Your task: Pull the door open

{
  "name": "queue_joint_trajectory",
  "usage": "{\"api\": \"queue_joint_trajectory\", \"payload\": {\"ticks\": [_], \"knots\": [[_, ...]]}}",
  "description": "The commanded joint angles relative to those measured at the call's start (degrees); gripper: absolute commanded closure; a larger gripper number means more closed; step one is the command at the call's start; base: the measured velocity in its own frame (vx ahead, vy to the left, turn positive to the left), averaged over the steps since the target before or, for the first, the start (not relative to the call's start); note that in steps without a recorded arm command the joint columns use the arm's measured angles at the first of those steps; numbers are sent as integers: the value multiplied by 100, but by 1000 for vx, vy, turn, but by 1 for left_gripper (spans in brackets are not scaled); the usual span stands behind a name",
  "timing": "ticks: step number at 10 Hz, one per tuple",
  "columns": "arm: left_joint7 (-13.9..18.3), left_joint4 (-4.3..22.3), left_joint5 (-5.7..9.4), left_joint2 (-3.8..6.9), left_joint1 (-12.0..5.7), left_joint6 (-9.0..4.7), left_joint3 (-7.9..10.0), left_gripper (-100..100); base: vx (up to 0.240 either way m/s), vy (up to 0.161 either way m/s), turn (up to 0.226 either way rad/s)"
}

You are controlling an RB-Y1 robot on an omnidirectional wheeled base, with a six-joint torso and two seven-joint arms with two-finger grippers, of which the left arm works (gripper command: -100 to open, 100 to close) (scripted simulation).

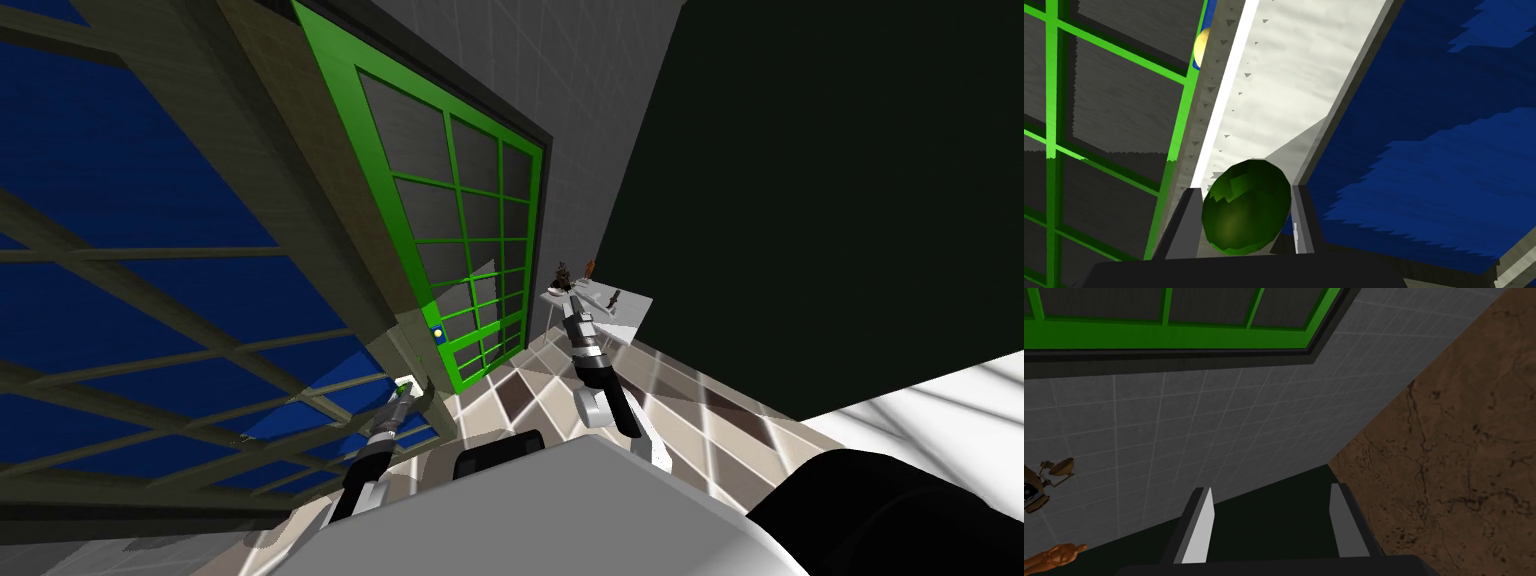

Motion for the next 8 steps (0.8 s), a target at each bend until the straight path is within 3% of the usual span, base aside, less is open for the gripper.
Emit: {"api": "queue_joint_trajectory", "payload": {"ticks": [1, 8], "knots": [[255, 19, 46, -12, -4, -9, -40, 100, -24, 4, -16], [1273, 33, 303, 26, -21, -8, -183, 100, -30, 12, -39]]}}
